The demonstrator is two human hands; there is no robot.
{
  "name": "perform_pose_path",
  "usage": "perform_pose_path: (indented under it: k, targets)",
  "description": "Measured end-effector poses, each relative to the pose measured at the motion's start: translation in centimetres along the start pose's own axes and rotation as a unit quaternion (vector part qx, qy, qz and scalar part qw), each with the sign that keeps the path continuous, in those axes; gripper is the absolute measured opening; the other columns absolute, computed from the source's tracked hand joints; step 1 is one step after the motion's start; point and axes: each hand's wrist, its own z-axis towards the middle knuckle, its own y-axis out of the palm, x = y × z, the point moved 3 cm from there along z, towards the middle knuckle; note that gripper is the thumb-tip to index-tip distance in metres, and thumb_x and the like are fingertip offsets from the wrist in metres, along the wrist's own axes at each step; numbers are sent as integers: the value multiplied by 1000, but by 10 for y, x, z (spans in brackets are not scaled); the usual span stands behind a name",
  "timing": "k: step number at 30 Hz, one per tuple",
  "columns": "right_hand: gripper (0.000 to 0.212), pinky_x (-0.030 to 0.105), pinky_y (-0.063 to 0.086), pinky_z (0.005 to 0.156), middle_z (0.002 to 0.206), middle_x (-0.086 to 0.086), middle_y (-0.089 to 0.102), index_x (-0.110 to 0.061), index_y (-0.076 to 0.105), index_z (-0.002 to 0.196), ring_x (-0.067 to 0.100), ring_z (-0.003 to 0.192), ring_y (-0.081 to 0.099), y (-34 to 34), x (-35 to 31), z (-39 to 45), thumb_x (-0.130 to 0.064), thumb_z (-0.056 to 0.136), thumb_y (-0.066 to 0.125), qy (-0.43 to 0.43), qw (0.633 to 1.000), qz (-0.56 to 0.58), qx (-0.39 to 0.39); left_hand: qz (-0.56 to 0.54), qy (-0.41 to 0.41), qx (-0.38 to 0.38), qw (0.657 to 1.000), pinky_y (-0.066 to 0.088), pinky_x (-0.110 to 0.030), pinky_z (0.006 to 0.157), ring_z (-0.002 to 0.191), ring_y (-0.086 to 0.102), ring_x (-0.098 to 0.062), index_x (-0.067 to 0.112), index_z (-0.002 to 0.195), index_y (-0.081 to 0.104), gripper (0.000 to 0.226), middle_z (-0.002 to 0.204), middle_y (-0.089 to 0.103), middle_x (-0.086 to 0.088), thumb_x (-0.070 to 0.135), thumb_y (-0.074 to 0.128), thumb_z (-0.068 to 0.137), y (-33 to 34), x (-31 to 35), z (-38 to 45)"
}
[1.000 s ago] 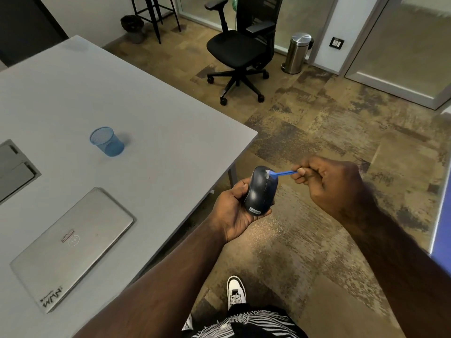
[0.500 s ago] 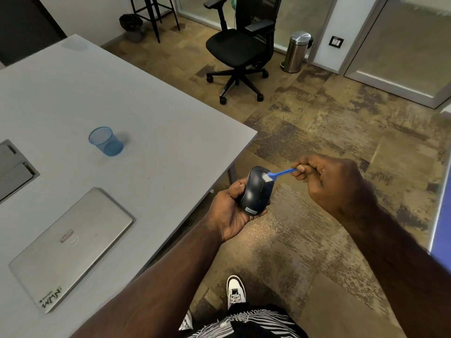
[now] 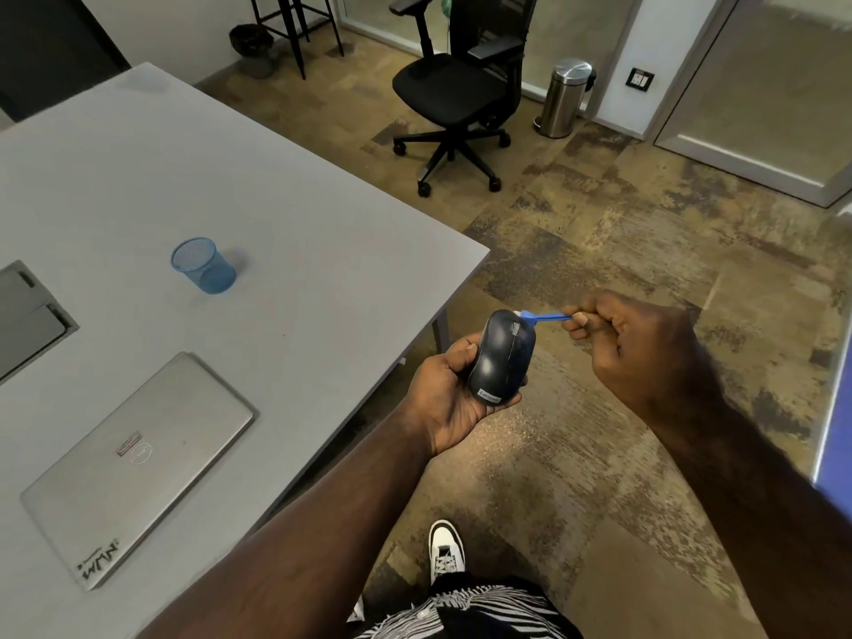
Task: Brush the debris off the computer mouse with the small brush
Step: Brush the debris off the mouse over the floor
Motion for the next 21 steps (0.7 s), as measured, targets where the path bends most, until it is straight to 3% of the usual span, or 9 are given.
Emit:
perform_pose_path:
  k: [5,14,21]
  targets:
    - [16,38,63,60,83,7,77,-1,75,100,15,73,76,0,-5,-3,2,90,63,-61,996,50,-47,-9,5,15,1000,58,-42,69,92,67,-41,11,122,60,36,113,66,-21,19,34,98,-8,1,0]
    - [21,40,63,62,83,5,77,-7,75,104,18,72,75,-1,14,-1,-5,93,57,9,1000,0,23,-11,-4,2,1000,58,-43,70,98,62,-43,12,128,56,37,124,59,-23,20,35,99,-3,-1,-1]
    - [20,38,64,60,84,5,77,-6,74,105,14,74,76,-3,6,-3,-4,92,59,-45,998,45,-18,-15,0,-1,1000,58,-43,70,95,65,-42,10,127,57,38,117,63,-24,19,33,99,-7,0,-3]
